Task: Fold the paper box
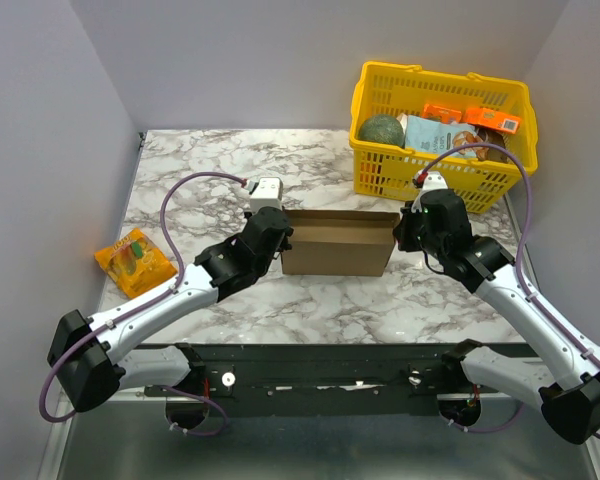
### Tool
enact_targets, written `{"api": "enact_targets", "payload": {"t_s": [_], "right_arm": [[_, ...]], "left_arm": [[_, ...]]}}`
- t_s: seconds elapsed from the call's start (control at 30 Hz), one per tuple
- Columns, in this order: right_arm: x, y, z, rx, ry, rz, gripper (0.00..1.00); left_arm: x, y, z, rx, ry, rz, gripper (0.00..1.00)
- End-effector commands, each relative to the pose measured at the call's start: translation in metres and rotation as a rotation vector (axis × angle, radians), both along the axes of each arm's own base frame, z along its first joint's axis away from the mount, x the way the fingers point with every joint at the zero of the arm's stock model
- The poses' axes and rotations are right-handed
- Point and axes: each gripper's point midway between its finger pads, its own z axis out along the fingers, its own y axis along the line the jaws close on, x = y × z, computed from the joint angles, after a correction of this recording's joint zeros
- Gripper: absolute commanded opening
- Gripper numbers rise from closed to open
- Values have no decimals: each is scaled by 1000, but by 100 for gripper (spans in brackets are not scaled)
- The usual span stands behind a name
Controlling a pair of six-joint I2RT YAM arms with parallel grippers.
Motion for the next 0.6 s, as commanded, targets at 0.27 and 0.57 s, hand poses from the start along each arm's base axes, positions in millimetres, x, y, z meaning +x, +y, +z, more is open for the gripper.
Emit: {"api": "enact_targets", "payload": {"t_s": [0.27, 0.57], "right_arm": [[-24, -7, -29, -46, 118, 11, 1], [-24, -7, -30, -49, 122, 10, 1]], "left_arm": [[-37, 63, -80, 406, 243, 26, 0], [-40, 39, -86, 317, 252, -41, 0]]}}
